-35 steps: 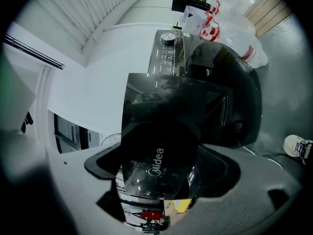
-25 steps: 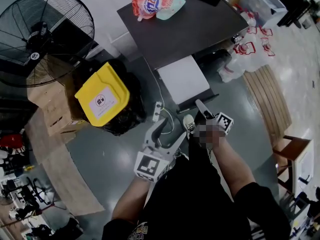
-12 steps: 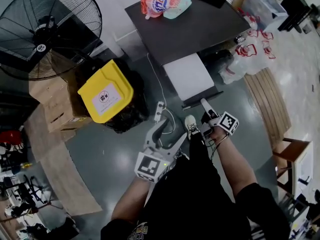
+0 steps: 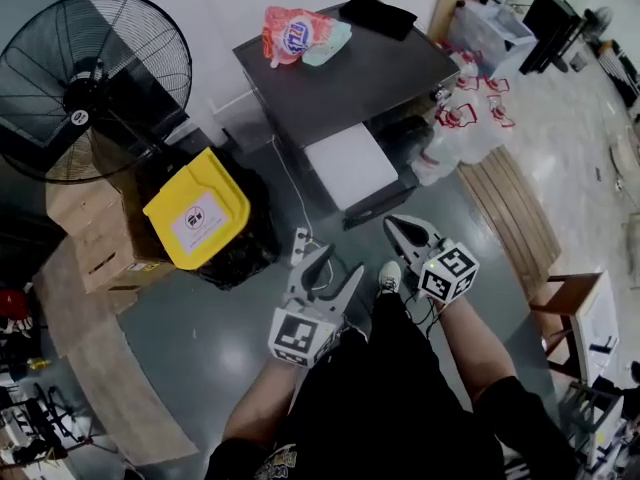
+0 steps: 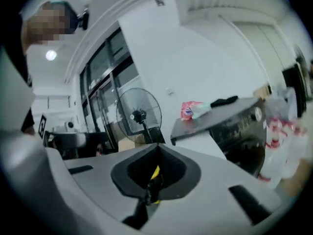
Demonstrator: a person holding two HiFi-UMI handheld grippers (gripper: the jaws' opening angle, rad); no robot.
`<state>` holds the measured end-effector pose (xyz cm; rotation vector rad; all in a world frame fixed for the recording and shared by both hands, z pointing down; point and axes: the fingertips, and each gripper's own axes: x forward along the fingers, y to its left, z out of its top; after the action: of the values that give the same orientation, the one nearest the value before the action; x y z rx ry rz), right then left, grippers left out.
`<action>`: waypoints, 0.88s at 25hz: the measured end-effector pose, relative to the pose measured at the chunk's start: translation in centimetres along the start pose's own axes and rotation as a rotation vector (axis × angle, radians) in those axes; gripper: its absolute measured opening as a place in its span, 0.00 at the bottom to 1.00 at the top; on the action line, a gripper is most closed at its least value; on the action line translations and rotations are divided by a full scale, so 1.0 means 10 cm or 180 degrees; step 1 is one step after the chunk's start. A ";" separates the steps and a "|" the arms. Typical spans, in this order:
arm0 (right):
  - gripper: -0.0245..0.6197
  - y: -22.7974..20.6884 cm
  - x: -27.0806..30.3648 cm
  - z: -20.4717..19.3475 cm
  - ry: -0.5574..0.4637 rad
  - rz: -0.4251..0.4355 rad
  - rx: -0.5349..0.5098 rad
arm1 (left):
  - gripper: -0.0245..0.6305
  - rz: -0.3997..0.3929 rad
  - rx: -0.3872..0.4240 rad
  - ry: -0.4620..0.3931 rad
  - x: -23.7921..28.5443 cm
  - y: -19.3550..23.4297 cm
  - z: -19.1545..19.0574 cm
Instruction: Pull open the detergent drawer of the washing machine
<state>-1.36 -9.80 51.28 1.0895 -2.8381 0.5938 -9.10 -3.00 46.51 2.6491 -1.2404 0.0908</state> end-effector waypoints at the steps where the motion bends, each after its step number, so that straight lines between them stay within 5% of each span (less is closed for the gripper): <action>1: 0.04 0.13 -0.06 0.10 0.0062 0.0012 -0.0348 | 0.36 -0.0013 0.0021 -0.0017 0.00 -0.05 0.04; 3: 0.04 0.34 -0.16 0.27 0.0131 0.0001 -0.0928 | 0.30 -0.0026 0.0051 -0.0015 -0.01 -0.11 0.09; 6: 0.04 0.57 -0.32 0.45 0.0086 0.0060 -0.1307 | 0.11 0.0025 0.0028 0.0060 -0.03 -0.16 0.09; 13: 0.04 0.75 -0.85 0.60 -0.0048 0.0401 -0.1330 | 0.06 0.0287 0.0021 0.0220 -0.03 -0.60 -0.08; 22: 0.04 0.74 -1.74 0.48 0.0006 0.0714 -0.1188 | 0.06 0.0494 0.0062 0.0203 0.07 -1.71 -0.21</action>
<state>7.34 4.55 41.28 0.7152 -2.9221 0.0611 4.51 7.59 45.82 2.5409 -1.4286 0.2111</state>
